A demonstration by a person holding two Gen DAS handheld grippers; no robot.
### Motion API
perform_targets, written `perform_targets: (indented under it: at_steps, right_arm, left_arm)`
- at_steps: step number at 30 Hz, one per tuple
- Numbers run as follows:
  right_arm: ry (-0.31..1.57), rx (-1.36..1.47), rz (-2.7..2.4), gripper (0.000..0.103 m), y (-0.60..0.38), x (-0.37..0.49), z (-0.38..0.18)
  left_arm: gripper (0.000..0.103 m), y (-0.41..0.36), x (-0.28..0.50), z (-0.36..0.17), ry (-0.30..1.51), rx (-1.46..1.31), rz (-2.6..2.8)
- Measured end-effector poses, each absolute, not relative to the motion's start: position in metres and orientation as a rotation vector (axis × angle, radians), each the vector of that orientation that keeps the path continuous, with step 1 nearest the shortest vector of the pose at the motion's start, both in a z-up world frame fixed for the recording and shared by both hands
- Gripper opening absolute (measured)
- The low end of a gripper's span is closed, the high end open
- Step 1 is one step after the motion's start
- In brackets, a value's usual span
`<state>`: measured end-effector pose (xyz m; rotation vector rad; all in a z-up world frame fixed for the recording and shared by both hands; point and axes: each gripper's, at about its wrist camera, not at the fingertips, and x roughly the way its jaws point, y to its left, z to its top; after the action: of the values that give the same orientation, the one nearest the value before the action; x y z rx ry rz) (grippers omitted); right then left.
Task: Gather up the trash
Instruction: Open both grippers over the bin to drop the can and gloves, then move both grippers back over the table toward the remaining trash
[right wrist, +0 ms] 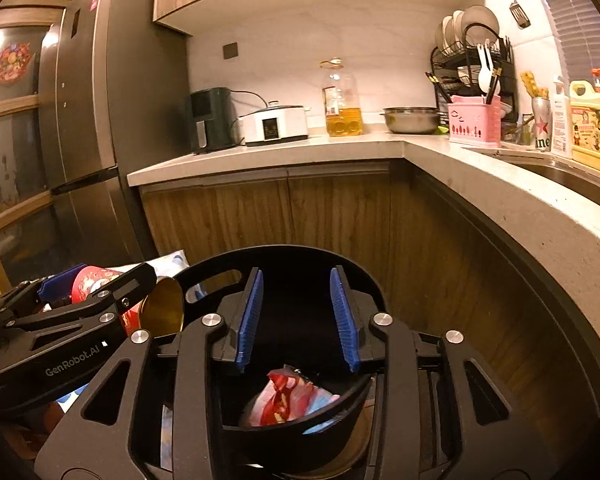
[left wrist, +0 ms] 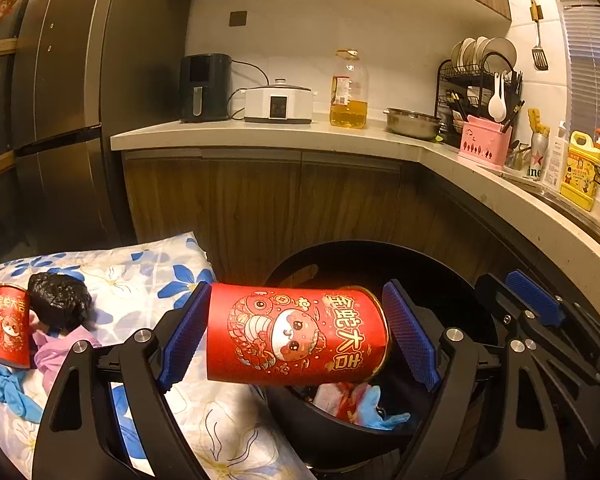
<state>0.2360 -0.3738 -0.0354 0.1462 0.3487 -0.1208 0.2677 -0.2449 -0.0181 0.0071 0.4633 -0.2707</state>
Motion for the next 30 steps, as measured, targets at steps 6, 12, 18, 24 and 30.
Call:
perform_targets:
  at_steps: [6,12,18,24,30]
  right_arm:
    - [0.353,0.154,-0.144,0.04,-0.379,0.233,-0.039]
    - [0.355,0.153,-0.153,0.04,-0.38,0.231,-0.039]
    - [0.357,0.126,-0.147,0.041,-0.37,0.226,-0.035]
    - [0.36,0.111,-0.14,0.054,-0.355,0.214,-0.029]
    - [0.358,0.089,-0.132,0.067,-0.335,0.197,-0.025]
  left_arm:
    - [0.087,-0.244,0.268,-0.023,0.472,-0.001,-0.284]
    - [0.087,-0.238,0.264,-0.023,0.467,-0.013,-0.28]
    - [0.09,-0.228,0.254,-0.02,0.473,-0.01,-0.238]
    - [0.096,-0.213,0.237,-0.018,0.478,-0.002,-0.195]
    - [0.097,-0.193,0.215,-0.016,0.458,0.02,-0.152]
